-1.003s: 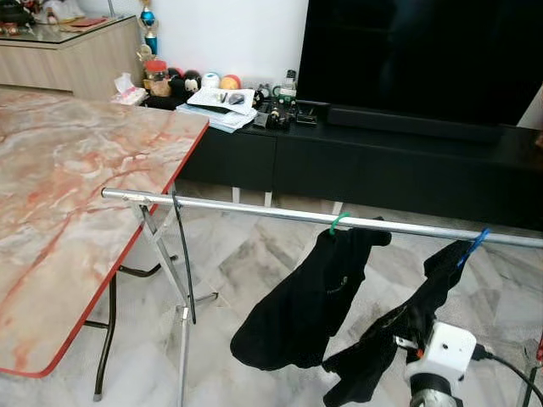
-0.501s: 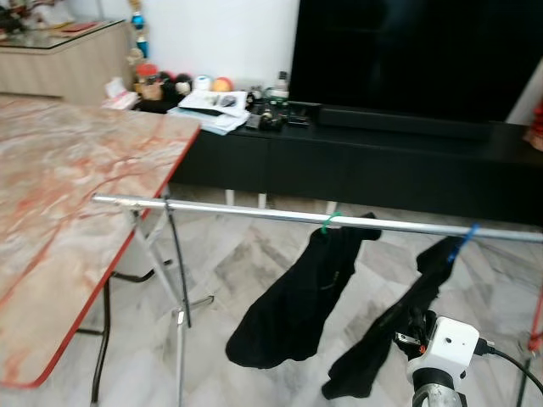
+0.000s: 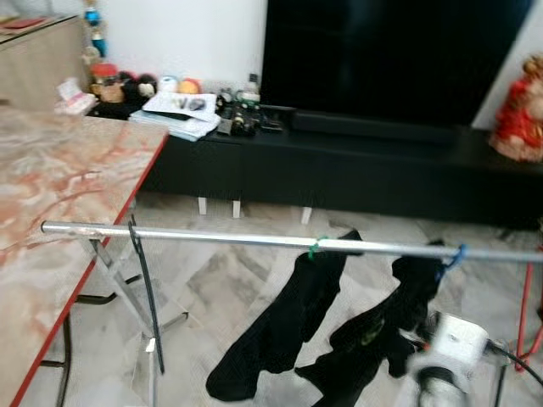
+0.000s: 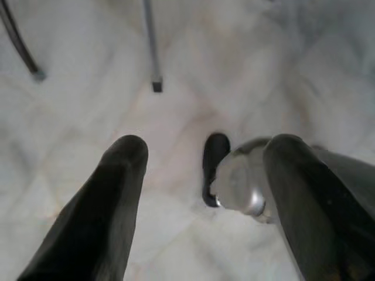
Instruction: Hang hanger
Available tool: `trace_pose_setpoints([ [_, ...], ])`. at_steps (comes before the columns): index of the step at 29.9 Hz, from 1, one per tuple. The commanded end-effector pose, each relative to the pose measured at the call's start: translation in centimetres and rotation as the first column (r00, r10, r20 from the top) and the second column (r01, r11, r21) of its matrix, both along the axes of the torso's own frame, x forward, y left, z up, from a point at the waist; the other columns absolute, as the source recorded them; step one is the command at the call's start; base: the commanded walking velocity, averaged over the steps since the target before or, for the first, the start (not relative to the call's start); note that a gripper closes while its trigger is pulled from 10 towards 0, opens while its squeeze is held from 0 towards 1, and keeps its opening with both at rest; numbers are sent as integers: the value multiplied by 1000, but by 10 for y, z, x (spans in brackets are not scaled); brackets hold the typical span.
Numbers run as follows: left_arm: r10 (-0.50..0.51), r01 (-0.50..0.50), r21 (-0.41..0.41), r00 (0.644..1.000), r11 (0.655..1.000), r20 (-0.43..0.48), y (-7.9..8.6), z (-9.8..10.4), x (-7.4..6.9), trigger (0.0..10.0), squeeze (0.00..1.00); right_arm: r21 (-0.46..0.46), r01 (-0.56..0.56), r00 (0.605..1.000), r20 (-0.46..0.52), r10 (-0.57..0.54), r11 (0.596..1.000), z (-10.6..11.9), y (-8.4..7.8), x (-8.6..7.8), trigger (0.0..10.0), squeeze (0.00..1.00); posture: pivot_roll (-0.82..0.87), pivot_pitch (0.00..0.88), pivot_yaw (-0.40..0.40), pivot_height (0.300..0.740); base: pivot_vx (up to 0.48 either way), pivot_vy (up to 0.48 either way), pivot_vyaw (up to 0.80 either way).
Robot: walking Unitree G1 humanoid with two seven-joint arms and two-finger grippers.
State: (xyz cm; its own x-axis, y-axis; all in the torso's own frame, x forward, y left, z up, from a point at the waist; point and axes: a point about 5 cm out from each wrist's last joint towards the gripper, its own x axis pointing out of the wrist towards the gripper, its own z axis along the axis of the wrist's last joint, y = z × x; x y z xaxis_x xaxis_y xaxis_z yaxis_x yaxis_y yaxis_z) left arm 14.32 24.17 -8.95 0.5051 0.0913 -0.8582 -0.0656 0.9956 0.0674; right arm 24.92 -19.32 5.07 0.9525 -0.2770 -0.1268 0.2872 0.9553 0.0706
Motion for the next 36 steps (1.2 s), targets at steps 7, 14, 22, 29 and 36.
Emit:
trace_pose_setpoints([
  [7,-34,34,-9,999,999,14,-11,0,9,10000,0,-31,88,996,-17,-89,996,-1,-19,-6,10000,0,149,0,-67,740,40,0,0],
  [14,-29,29,-7,1000,1000,11,-11,1,9,10000,0,-44,200,979,-31,-202,979,1,-32,-28,10000,0,143,0,-66,740,0,0,0],
  [22,-38,38,-5,999,999,7,-10,1,10,10000,0,39,427,903,-75,-424,903,-1,-51,-44,10000,0,135,0,-59,740,0,0,0],
  [29,-39,39,-1,999,999,11,-9,2,10,10000,0,81,493,867,-127,-481,866,-4,-56,-41,10000,0,140,0,-59,740,0,0,0],
  [36,-39,40,-2,999,999,10,-9,2,10,10000,0,123,474,876,-163,-453,872,-10,-52,-28,10000,1000,141,0,-54,740,0,0,0],
])
